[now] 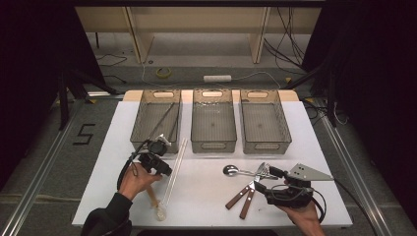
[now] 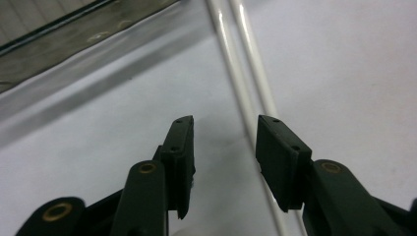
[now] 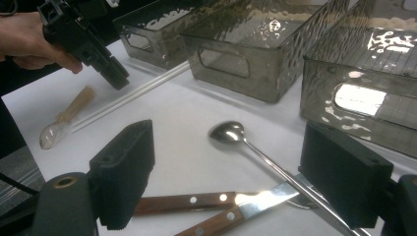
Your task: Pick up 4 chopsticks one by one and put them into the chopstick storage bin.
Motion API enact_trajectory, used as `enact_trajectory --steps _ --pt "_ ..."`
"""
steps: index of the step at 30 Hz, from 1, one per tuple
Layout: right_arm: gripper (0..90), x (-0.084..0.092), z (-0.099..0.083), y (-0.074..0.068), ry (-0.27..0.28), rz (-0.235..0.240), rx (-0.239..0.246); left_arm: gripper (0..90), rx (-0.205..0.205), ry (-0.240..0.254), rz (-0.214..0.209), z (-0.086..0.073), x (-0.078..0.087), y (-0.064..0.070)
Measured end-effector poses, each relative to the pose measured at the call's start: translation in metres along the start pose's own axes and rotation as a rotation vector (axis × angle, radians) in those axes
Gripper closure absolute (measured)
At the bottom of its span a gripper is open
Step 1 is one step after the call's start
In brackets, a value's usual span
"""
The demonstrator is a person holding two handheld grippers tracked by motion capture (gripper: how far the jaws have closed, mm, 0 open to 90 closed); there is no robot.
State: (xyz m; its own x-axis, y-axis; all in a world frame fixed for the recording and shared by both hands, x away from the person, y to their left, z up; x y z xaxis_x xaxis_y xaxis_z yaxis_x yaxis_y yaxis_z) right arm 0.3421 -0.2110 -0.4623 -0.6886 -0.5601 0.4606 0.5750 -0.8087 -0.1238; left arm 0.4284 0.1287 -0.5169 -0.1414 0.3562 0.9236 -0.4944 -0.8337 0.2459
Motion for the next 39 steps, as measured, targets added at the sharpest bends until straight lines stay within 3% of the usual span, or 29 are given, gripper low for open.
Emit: enact_trajectory --steps 9,21,29,39 --pt "21.8 0.000 0.000 0.000 0.000 0.000 0.003 66.8 0.014 0.008 0.010 0.002 -0.008 0.002" --pt "21.8 0.000 0.000 0.000 0.000 0.000 0.003 71.1 0.021 0.003 0.003 0.005 -0.014 0.007" --pt "21.8 0.000 0.000 0.000 0.002 -0.001 0.002 75.6 0.013 -0.004 0.038 0.007 -0.018 0.011" --pt "21.8 0.000 0.000 0.000 0.002 -0.002 0.002 79.7 0.040 0.002 0.062 0.007 -0.018 0.010"
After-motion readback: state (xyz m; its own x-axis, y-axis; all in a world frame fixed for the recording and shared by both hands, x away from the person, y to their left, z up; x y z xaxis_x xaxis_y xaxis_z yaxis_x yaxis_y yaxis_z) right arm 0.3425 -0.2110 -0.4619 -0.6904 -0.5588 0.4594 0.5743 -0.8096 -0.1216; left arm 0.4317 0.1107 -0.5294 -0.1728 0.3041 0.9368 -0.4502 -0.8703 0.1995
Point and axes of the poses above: each handheld gripper's, and its own axes: x roughly backward along the jaws, z roughly out of its top, y roughly to its right, the point moved 7 cm from there along -x, roughly forward along the jaws, and after that the axes turned 7 degrees about -z, right-handed, at the moved point
